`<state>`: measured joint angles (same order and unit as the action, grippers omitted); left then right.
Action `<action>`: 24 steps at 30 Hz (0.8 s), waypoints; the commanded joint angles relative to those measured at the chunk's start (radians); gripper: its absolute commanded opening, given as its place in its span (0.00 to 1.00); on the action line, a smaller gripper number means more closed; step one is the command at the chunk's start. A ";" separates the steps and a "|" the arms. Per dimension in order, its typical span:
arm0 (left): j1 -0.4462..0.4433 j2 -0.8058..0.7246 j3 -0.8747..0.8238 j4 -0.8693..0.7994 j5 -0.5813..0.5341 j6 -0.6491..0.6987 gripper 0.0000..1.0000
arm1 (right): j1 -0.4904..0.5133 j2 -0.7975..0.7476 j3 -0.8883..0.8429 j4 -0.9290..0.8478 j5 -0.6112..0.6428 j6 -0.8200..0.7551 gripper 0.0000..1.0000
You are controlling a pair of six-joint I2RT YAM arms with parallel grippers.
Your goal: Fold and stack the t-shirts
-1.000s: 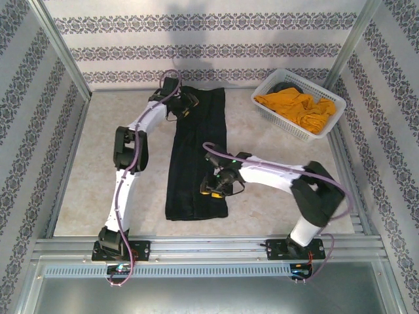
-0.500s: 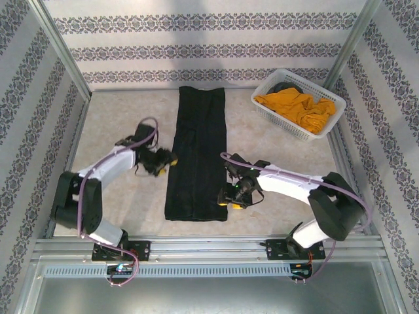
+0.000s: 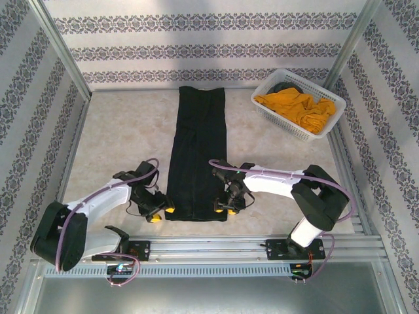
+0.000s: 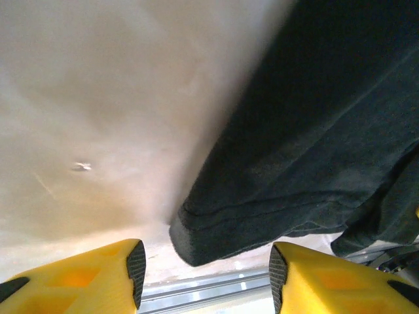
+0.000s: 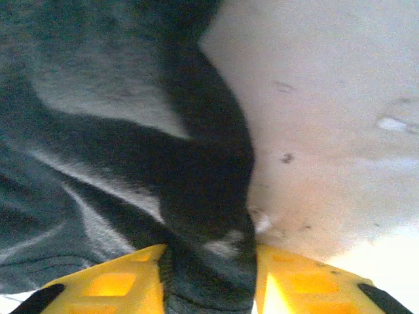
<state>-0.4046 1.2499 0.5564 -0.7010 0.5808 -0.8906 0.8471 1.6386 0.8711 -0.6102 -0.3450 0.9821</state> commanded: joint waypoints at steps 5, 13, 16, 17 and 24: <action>-0.062 0.115 0.016 0.200 0.058 -0.088 0.45 | 0.040 -0.016 -0.040 0.104 0.009 0.103 0.20; -0.137 0.172 0.040 0.238 0.031 -0.129 0.02 | 0.043 -0.123 -0.120 0.092 0.051 0.144 0.00; -0.156 0.148 0.011 0.231 0.056 -0.134 0.00 | 0.043 -0.176 -0.155 0.076 0.054 0.161 0.00; -0.168 0.138 0.005 0.226 0.066 -0.134 0.00 | 0.043 -0.192 -0.166 0.074 0.052 0.167 0.00; -0.209 0.012 -0.032 0.204 0.091 -0.173 0.00 | 0.050 -0.309 -0.195 0.011 0.026 0.181 0.00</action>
<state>-0.6003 1.3239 0.5293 -0.5041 0.6533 -1.0309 0.8822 1.3685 0.6846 -0.5518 -0.3058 1.1385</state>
